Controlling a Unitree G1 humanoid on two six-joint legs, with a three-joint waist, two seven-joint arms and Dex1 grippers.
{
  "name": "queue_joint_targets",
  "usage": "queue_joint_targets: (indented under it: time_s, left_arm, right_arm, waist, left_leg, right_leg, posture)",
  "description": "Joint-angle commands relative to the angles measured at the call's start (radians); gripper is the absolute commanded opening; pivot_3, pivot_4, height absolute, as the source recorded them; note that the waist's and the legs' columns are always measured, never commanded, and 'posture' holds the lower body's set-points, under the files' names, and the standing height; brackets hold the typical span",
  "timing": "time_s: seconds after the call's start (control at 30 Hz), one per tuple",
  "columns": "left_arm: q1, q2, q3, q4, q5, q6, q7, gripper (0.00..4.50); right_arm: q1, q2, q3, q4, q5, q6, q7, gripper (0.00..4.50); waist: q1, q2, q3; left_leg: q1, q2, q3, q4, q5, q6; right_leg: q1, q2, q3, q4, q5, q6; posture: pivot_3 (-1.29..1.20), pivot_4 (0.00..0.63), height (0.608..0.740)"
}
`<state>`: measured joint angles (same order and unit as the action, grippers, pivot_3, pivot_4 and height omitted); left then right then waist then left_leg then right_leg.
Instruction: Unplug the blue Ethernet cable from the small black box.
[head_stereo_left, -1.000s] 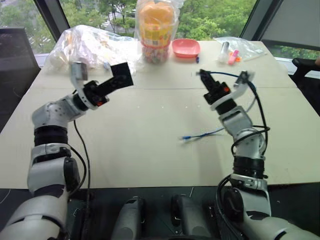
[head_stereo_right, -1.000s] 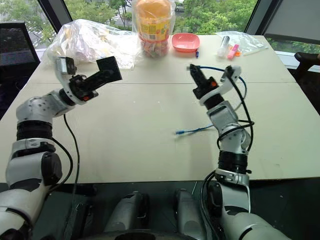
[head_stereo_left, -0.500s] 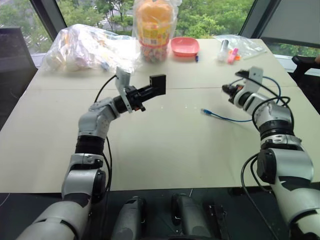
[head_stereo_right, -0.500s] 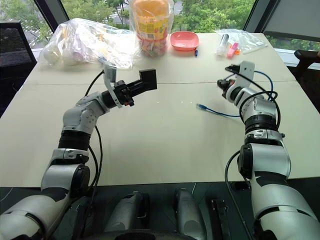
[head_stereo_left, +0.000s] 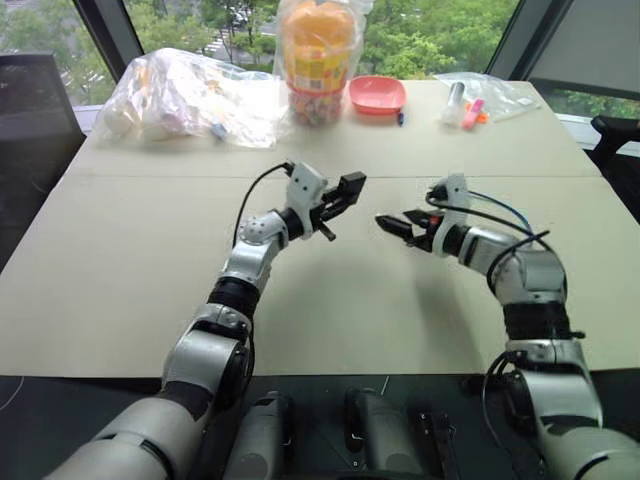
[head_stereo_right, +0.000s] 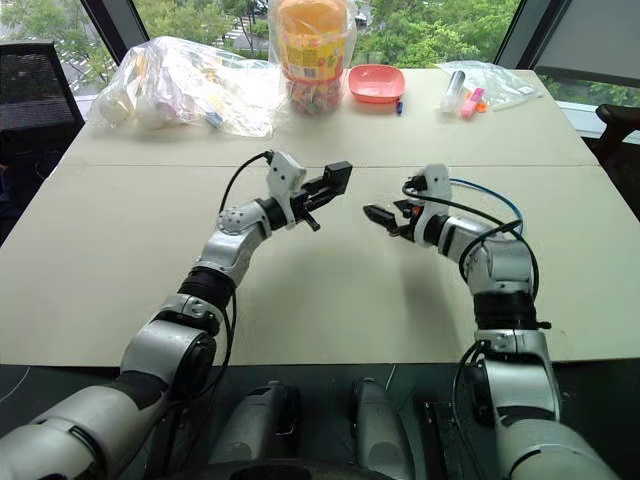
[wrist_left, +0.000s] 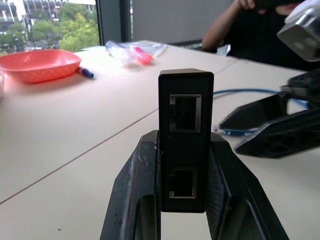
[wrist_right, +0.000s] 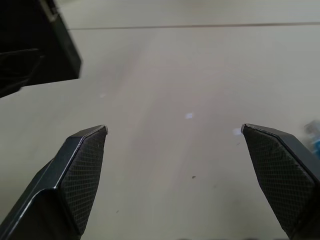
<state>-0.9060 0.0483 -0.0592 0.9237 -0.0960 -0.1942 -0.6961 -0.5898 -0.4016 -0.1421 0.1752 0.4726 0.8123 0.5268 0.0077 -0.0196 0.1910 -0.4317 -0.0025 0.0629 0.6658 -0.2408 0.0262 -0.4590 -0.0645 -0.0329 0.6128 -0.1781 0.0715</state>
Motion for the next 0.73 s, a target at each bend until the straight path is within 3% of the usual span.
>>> queue_joint_targets:
  time_s: [0.03, 0.23, 0.37, 0.47, 0.57, 0.73]
  left_arm:
    - [-0.052, -0.013, -0.006, 0.111, 0.043, -0.098, 0.032, 1.85]
    - [-0.054, -0.008, 0.022, 0.183, 0.038, -0.098, 0.029, 4.45]
    - [0.037, 0.063, 0.040, -0.042, -0.033, 0.059, -0.101, 4.49]
    - [0.207, 0.187, 0.040, -0.475, -0.135, 0.343, -0.193, 4.49]
    - [0.330, 0.297, 0.069, -0.778, -0.236, 0.580, -0.203, 4.49]
    - [0.468, 0.402, 0.128, -0.990, -0.312, 0.799, -0.143, 4.49]
  right_arm:
    - [0.016, 0.023, -0.087, -0.113, 0.038, 0.005, -0.078, 4.50]
    - [0.056, 0.036, -0.146, -0.160, 0.063, 0.005, -0.134, 4.50]
    - [0.096, 0.018, -0.168, -0.207, 0.086, -0.006, -0.119, 4.50]
    - [0.148, -0.004, -0.181, -0.266, 0.119, -0.012, -0.075, 4.50]
    - [0.206, -0.024, -0.182, -0.323, 0.147, -0.018, -0.028, 4.50]
    - [0.295, -0.048, -0.150, -0.400, 0.160, -0.038, 0.044, 4.50]
  waist:
    - [0.004, 0.000, 0.000]
    - [0.004, 0.000, 0.000]
    - [-0.004, 0.000, 0.000]
    - [-0.021, 0.000, 0.000]
    - [-0.023, 0.001, 0.000]
    - [-0.018, 0.001, 0.000]
  left_leg:
    - [0.000, 0.000, 0.000, 0.000, 0.000, 0.000]
    - [0.000, 0.000, 0.000, 0.000, 0.000, 0.000]
    - [0.000, 0.000, 0.000, 0.000, 0.000, 0.000]
    - [0.000, 0.002, -0.001, -0.001, 0.000, 0.000]
    - [0.001, 0.003, -0.002, -0.001, 0.000, 0.000]
    - [0.005, 0.003, -0.002, -0.001, 0.000, 0.000]
  right_leg:
    - [0.000, 0.000, 0.000, 0.000, 0.000, 0.000]
    - [0.000, 0.000, 0.000, 0.000, 0.000, 0.000]
    - [0.000, 0.001, 0.000, 0.000, 0.000, 0.000]
    - [-0.001, 0.000, 0.000, 0.000, 0.000, 0.000]
    - [0.000, 0.000, 0.001, 0.002, 0.000, -0.001]
    - [0.005, 0.001, 0.001, 0.000, -0.003, -0.005]
  posture:
    - [0.00, 0.150, 0.740]
    - [0.00, 0.150, 0.740]
    - [0.00, 0.150, 0.740]
    - [0.00, 0.150, 0.740]
    - [0.00, 0.150, 0.740]
    - [0.00, 0.150, 0.740]
